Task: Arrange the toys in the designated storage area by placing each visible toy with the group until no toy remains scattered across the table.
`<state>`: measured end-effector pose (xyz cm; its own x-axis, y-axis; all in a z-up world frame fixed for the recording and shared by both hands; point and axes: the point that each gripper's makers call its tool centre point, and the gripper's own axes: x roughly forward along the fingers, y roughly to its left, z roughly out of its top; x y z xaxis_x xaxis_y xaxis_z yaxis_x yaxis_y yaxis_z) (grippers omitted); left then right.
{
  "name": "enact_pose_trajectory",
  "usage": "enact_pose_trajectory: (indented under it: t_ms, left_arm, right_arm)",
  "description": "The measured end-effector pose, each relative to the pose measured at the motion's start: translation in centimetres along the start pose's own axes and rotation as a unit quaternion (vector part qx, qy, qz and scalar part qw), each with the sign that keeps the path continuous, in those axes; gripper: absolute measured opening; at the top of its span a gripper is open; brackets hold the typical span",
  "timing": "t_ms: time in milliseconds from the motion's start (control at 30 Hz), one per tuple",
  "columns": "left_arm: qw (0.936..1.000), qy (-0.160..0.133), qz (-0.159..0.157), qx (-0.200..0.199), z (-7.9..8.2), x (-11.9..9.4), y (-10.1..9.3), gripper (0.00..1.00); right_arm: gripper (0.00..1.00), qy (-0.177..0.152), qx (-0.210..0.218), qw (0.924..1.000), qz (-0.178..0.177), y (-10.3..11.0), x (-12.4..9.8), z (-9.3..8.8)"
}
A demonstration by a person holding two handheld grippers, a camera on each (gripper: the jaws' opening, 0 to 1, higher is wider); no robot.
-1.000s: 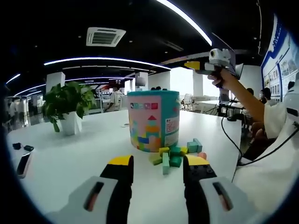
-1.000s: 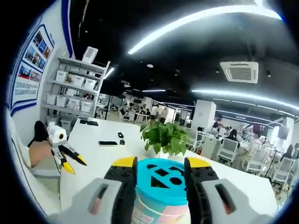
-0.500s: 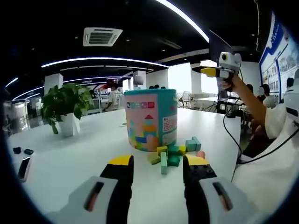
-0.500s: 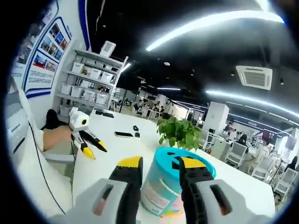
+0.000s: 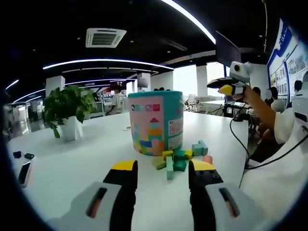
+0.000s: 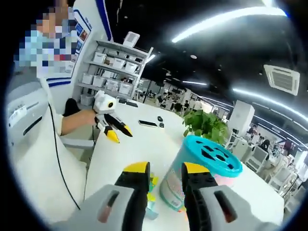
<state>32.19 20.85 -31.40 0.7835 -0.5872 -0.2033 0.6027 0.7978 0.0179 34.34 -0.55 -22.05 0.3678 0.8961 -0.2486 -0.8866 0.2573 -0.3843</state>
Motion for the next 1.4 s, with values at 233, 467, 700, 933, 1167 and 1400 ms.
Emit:
enact_pose_trajectory:
  t_ms: [233, 467, 700, 933, 1167, 1400]
  left_arm:
    - [1.0, -0.005, 0.001, 0.005, 0.4, -0.2, -0.1, 0.43]
    - [1.0, -0.002, -0.001, 0.007, 0.3, -0.3, -0.1, 0.43]
    - [0.9998, -0.019, -0.007, 0.005, 1.1, -0.3, -0.4, 0.48]
    - [0.9968, -0.068, -0.013, -0.04, 2.9, -1.0, -0.4, 0.59]
    - [0.9981, -0.058, -0.011, -0.02, 2.6, -0.8, -0.5, 0.54]
    - [0.9993, -0.035, -0.008, -0.012, 1.6, -0.3, -0.4, 0.52]
  right_arm:
    - [0.24, 0.007, -0.001, 0.9987, 0.05, 2.8, 0.8, -1.7]
    - [0.21, 0.0, -0.007, 0.9964, 0.085, 4.9, 2.1, -3.7]
    - [0.26, 0.007, 0.009, 0.9944, 0.105, 5.5, 2.8, -4.4]
    - [0.29, 0.059, -0.008, 0.9912, 0.118, 6.7, 4.1, -7.6]
    - [0.29, 0.077, -0.002, 0.9886, 0.129, 7.0, 5.8, -10.1]
    - [0.28, 0.097, -0.004, 0.9831, 0.155, 7.7, 7.1, -11.9]
